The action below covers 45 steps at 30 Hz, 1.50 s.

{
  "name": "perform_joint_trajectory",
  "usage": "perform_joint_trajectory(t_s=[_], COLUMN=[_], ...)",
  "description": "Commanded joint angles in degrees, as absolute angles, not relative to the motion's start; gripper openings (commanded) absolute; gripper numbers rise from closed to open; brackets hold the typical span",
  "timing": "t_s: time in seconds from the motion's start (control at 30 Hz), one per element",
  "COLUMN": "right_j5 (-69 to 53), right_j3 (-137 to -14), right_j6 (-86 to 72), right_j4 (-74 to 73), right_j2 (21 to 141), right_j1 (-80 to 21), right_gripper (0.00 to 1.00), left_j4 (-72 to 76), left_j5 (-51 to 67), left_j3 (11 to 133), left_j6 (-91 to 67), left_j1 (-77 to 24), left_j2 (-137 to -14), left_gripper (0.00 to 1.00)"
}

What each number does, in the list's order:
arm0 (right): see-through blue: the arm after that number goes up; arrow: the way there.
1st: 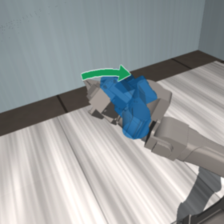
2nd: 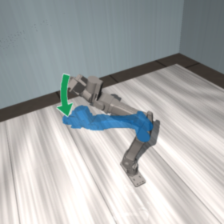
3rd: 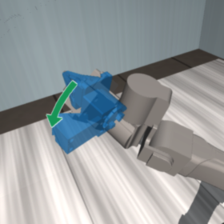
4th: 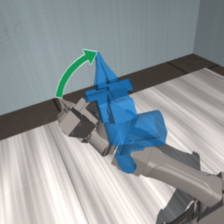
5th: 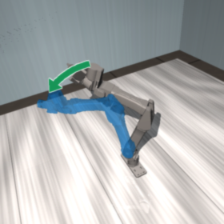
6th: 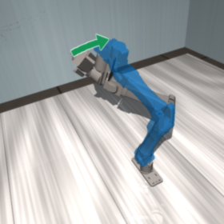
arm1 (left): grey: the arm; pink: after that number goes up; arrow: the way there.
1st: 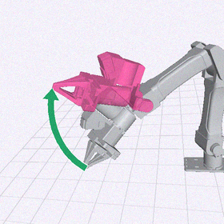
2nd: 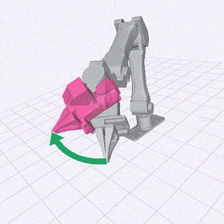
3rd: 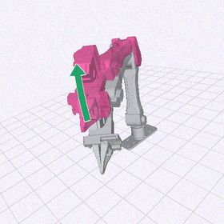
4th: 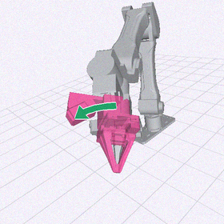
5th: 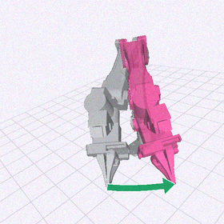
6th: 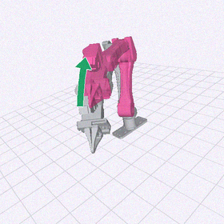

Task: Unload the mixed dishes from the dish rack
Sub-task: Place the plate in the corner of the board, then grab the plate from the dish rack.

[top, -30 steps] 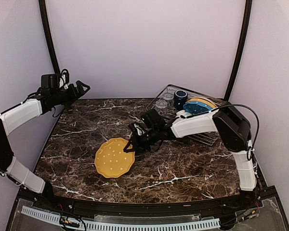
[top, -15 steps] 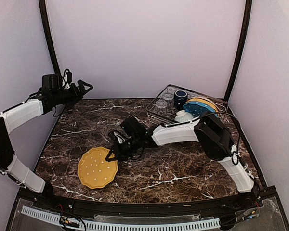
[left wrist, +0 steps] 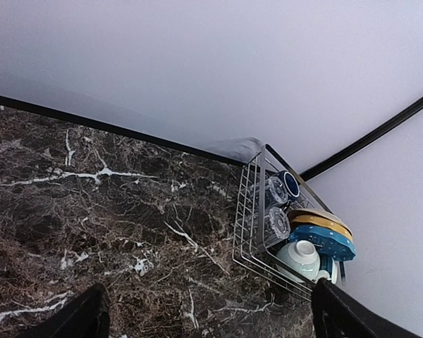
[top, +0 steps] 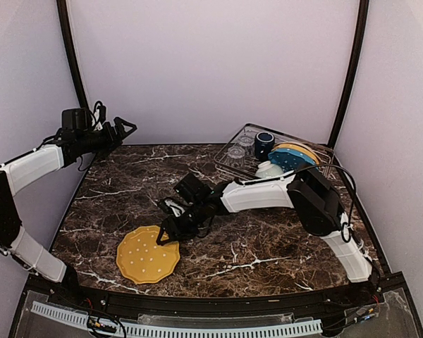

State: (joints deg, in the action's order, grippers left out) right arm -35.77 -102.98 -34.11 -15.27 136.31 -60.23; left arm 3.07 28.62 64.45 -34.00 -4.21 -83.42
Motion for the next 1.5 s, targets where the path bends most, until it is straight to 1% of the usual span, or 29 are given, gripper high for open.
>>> perform_joint_trajectory(t_s=[0.0,0.07,0.17,0.23,0.33,0.43,0.5,0.6,0.77,0.83,1.0,1.13,1.17,1.23,1.3,1.37,1.47], right_j5=[-29.5,-26.4,-18.9,-11.9,1.8,14.0,20.6,28.3,35.6,35.9,32.4,22.0,21.1,17.7,9.3,3.6,-1.8], right_j3=[-106.0,-106.0,-106.2,-105.7,-103.2,-98.9,-95.8,-94.7,-90.2,-88.1,-82.5,-82.0,-82.2,-84.4,-88.9,-93.5,-98.1], right_j6=[-25.9,-22.3,-17.7,-14.9,-10.8,-6.9,-4.7,-3.2,1.9,4.2,12.7,20.1,21.6,22.6,21.8,20.0,20.4], right_j4=[-22.9,-26.2,-32.7,-35.9,-38.8,-39.0,-39.2,-42.8,-42.8,-41.1,-34.3,-34.3,-34.5,-36.7,-40.7,-43.8,-46.6], right_j2=[131.4,129.9,126.9,124.3,119.4,113.9,110.9,108.8,103.0,100.1,91.8,87.5,87.1,87.6,89.3,91.4,94.5], right_j1=[-60.4,-60.4,-60.4,-60.4,-60.4,-60.3,-60.2,-58.9,-54.4,-51.6,-43.4,-37.2,-35.7,-30.4,-24.4,-19.1,-13.7], right_gripper=[0.65,0.71,0.76,0.79,0.85,0.97,0.99,0.99,0.99,0.99,0.99,0.99,0.99,0.99,0.99,0.99,0.99], left_j4=[2.9,2.9,2.9,2.7,2.7,2.8,3.1,3.8,4.0,4.1,4.1,3.9,3.6,3.2,2.9,2.8,2.1], left_j5=[29.7,29.9,29.8,29.7,30.1,31.7,32.9,34.9,35.4,35.6,36.2,35.9,35.8,35.5,35.5,35.3,34.7], left_j3=[65.2,65.4,65.4,65.5,65.6,65.9,66.1,66.2,66.0,66.0,66.1,66.2,66.2,66.4,66.5,66.5,66.7], left_j6=[-34.2,-34.2,-33.9,-33.6,-33.4,-33.3,-33.3,-33.0,-32.9,-33.1,-33.3,-32.6,-32.2,-31.6,-31.3,-30.8,-29.9], left_j1=[-3.8,-3.8,-3.8,-3.8,-3.8,-3.9,-3.8,-3.8,-3.8,-3.8,-3.8,-3.9,-3.9,-3.9,-3.9,-3.9,-4.0], left_j2=[-83.8,-83.8,-83.4,-83.1,-83.0,-83.3,-83.5,-83.9,-83.8,-83.8,-83.9,-83.7,-83.7,-83.7,-83.7,-83.7,-84.2], left_gripper=[0.99,0.99,0.99,0.99,0.99,0.99,0.99,0.97,0.96,0.96,0.96,0.96,0.95,0.96,0.95,0.96,0.95])
